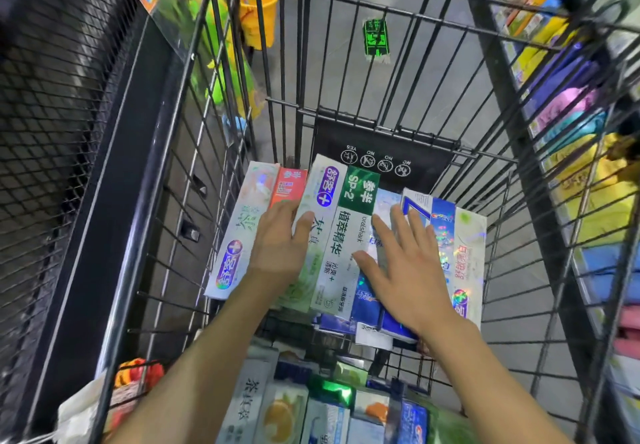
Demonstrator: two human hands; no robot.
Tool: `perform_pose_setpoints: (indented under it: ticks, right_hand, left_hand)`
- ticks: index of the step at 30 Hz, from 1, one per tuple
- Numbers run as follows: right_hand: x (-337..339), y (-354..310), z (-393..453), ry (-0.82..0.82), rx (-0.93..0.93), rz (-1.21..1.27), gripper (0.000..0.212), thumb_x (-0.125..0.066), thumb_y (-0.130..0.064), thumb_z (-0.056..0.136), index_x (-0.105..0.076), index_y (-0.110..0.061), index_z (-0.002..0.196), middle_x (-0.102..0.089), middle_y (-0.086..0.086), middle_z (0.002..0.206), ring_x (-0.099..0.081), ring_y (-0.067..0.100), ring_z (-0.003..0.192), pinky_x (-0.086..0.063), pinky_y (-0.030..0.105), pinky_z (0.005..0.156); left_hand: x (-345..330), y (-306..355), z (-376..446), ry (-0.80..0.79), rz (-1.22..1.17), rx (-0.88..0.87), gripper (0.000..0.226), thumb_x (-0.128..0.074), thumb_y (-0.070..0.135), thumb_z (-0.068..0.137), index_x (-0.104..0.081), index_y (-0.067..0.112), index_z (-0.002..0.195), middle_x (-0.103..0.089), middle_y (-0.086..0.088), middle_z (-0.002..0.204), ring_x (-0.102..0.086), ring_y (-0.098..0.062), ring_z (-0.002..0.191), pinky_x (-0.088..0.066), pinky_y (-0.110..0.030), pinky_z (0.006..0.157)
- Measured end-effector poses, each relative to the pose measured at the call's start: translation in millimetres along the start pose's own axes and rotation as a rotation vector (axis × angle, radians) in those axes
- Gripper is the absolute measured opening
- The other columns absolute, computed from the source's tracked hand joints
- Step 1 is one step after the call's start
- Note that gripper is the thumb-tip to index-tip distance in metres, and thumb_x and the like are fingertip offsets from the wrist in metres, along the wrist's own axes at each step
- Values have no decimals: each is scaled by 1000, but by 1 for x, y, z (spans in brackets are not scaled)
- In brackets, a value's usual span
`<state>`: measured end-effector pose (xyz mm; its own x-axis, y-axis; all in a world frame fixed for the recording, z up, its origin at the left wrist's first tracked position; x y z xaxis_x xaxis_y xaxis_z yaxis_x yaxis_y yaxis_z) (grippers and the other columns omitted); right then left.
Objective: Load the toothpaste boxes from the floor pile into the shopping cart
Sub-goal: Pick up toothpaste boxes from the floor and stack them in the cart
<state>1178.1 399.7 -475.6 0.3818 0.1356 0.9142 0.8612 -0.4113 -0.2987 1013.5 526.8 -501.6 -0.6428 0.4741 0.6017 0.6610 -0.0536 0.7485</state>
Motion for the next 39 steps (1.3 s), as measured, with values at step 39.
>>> perform_pose_setpoints:
  ticks: [39]
  right_hand:
    - [266, 67, -663, 434, -1071, -69, 98, -5, -75, 80, -34, -20, 156, -23, 10, 166, -18, 32, 153, -12, 44, 125]
  left_hand:
    - [-66, 420, -512, -474, 673, -1775, 72, -34, 58, 91, -52, 14, 145, -61, -13, 140, -59, -37, 124, -49, -53, 101]
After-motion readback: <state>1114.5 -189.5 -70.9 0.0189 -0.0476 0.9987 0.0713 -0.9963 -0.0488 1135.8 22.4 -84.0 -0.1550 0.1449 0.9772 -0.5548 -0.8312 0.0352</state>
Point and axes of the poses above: each hand's wrist, its own z-axis towards the middle knuckle, its own x-axis out of the back of the hand, y = z × x, the point moved 10 cm from there along z, towards the middle knuckle
